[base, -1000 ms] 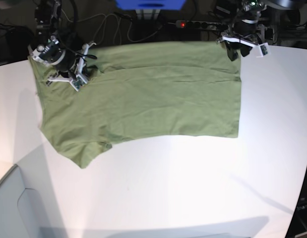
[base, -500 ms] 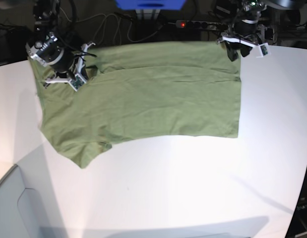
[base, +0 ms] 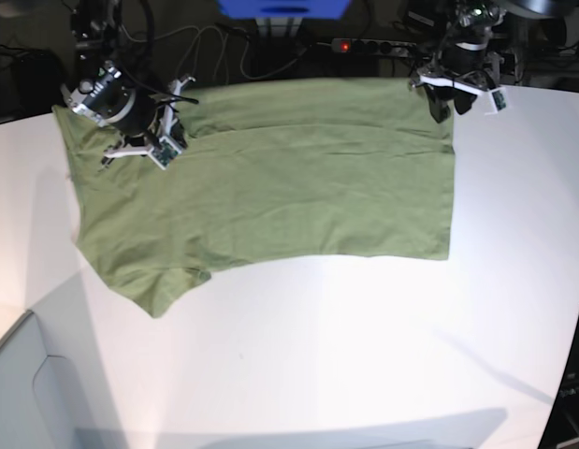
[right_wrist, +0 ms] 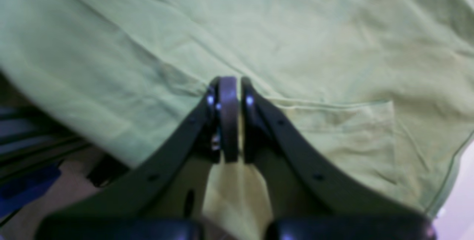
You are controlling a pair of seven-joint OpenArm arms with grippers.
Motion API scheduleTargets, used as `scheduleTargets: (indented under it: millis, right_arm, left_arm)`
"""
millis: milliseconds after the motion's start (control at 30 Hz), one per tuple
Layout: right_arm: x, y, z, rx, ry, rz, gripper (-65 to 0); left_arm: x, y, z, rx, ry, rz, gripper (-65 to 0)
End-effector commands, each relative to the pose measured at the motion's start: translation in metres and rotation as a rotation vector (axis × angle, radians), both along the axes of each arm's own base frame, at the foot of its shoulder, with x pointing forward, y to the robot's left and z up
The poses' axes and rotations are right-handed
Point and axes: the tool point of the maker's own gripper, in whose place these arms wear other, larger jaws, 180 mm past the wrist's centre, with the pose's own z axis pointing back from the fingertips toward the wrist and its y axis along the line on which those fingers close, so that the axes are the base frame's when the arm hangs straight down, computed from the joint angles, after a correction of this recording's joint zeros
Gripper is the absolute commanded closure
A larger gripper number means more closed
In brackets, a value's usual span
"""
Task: Fold the T-shirt properly
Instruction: 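Release the shirt and reposition the right gripper over the shirt body, then move both grippers down to the shirt's hem corners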
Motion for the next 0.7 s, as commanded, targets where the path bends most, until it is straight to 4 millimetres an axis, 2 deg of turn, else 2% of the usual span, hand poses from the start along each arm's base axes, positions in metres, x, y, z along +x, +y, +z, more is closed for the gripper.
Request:
scheduleTargets:
  millis: [0, 133, 300, 367, 467, 600, 667]
  right_arm:
    - [0.004, 0.002, 0.002, 0.017, -0.014, 0.012, 0.0]
    - [0.003, -0.001, -0.015, 0.026, 0.034, -0.005, 0.0]
    - [0.004, -0.004, -0.022, 0.030, 0.052, -0.015, 0.0]
    - [0.010, -0.004, -0.012, 0.026, 0.015, -0.010, 0.0]
    - [0.022, 0.000, 0.015, 0.011, -0.071, 0.010, 0.0]
    - [0.040, -0.006, 0.053, -0.015, -0.195, 0.001, 0.0]
    - [0.050, -0.010, 0.061, -0.027, -0.226, -0.006, 0.0]
  left_arm:
    - [0.003, 0.001, 0.008, 0.011, -0.029, -0.004, -26.8]
    - [0.003, 0.001, 0.008, 0.011, -0.029, -0.004, -26.8]
    - [0.003, 0.002, 0.008, 0.012, -0.029, -0.003, -26.8]
    - [0.003, 0.002, 0.008, 0.011, -0.031, -0.002, -26.8]
    - [0.004, 0.001, 0.009, 0.011, -0.034, -0.002, -26.8]
    - [0.019, 0.000, 0.024, 0.024, -0.088, -0.020, -26.8]
    - [0.024, 0.006, 0.033, 0.044, -0.112, -0.011, -26.8]
